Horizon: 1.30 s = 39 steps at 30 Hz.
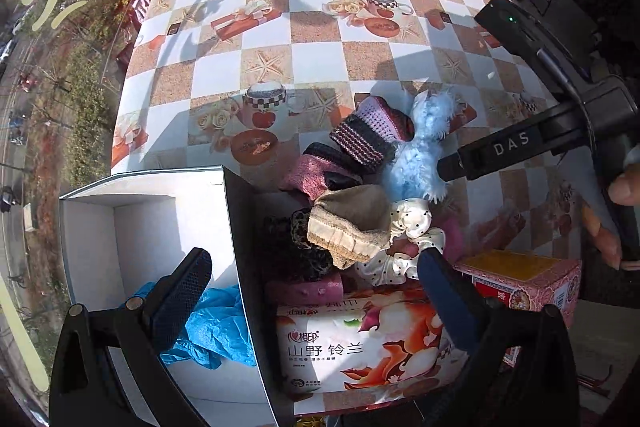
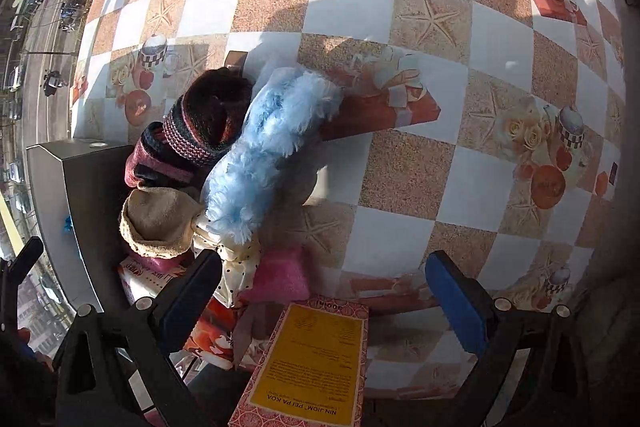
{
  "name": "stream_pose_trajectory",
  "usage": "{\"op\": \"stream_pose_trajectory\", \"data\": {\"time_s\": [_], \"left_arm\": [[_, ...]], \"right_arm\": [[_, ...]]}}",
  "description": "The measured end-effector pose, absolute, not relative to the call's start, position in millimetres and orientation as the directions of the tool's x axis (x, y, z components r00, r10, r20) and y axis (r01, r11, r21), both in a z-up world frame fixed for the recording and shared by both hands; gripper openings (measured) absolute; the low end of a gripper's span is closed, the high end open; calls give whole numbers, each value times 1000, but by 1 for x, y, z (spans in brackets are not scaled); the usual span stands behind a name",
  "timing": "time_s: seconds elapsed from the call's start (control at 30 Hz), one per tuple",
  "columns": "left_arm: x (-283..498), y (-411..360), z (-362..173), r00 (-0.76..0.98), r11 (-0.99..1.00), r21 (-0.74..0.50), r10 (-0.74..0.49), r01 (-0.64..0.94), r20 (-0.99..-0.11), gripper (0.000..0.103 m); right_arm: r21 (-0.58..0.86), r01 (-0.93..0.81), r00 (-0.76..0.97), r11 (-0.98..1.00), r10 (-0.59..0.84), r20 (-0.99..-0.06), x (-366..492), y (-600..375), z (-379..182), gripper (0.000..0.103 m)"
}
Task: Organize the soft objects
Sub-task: 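Grasp the striped knit hat with the left gripper while the right grasps the fluffy scarf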
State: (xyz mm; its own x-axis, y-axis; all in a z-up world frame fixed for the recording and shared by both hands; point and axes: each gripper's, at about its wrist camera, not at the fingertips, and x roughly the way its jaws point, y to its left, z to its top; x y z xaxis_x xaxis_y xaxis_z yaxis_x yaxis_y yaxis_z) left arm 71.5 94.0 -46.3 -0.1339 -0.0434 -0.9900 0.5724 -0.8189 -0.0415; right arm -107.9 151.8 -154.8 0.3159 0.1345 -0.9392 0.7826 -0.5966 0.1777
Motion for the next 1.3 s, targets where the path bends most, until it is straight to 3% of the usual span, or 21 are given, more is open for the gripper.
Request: {"op": "stream_pose_trajectory", "data": {"time_s": [0.1, 0.2, 0.33, 0.37, 0.47, 0.57, 0.77, 0.9, 0.97, 1.07, 1.1, 1.13, 1.17, 1.2, 1.23, 1.27, 1.3], "left_arm": [[58, 86, -56, -80, -820, 12, -70, 573, -994, 103], [37, 83, -68, -32, -837, 74, -109, 542, -994, 103], [-10, 89, -91, -14, -880, 86, -104, 466, -994, 103], [-24, 92, -97, -20, -891, 75, -94, 447, -995, 103], [-59, 99, -124, -15, -911, 59, -71, 408, -997, 103], [-81, 103, -149, 25, -920, 69, -65, 386, -998, 103], [-93, 104, -182, 94, -917, 108, -77, 383, -993, 103], [-95, 99, -183, 49, -916, 43, -25, 400, -998, 103], [-94, 94, -190, 60, -910, -34, 64, 414, -996, 103], [-95, 94, -193, 111, -909, -22, 75, 416, -991, 102], [-96, 95, -191, 103, -911, -33, 82, 411, -991, 97], [-97, 98, -187, 91, -915, -32, 75, 403, -993, 85], [-97, 100, -181, 71, -918, -33, 66, 396, -995, 62], [-97, 101, -174, 55, -920, -33, 60, 391, -997, 49], [-96, 100, -170, 48, -917, -34, 57, 396, -997, 38], [-94, 98, -165, 38, -911, -37, 57, 411, -998, 29], [-91, 94, -158, 18, -900, -46, 60, 433, -998, 29]], "right_arm": [[146, 861, 272, -488, 200, -941, -93, 117, -189, 103], [-97, 929, 16, -358, 299, -954, -90, 114, -207, 103], [-284, 866, -157, -412, 315, -936, -135, 169, -193, 103], [-283, 845, -146, -455, 312, -939, -149, 186, -188, 103], [-20, 746, 95, -666, 135, -986, -187, 234, -171, 103], [91, 691, 158, -717, 26, -987, -198, 245, -163, 103], [57, 681, 128, -730, 43, -991, -194, 224, -190, 103], [-19, 710, 48, -704, 75, -996, -183, 210, -197, 103], [-17, 681, 50, -732, 69, -996, -183, 211, -197, 103], [-14, 734, 69, -678, 95, -993, -178, 196, -199, 102], [-22, 760, 47, -649, 88, -995, -170, 189, -195, 98], [-21, 778, 33, -628, 75, -997, -165, 188, -190, 86], [-20, 786, 27, -617, 68, -997, -162, 188, -185, 68], [-18, 789, 27, -614, 64, -998, -159, 187, -181, 58], [-10, 784, 36, -620, 62, -997, -159, 188, -179, 33], [12, 769, 61, -639, 55, -997, -161, 191, -179, 29], [41, 747, 91, -664, 42, -995, -164, 194, -177, 29]]}}
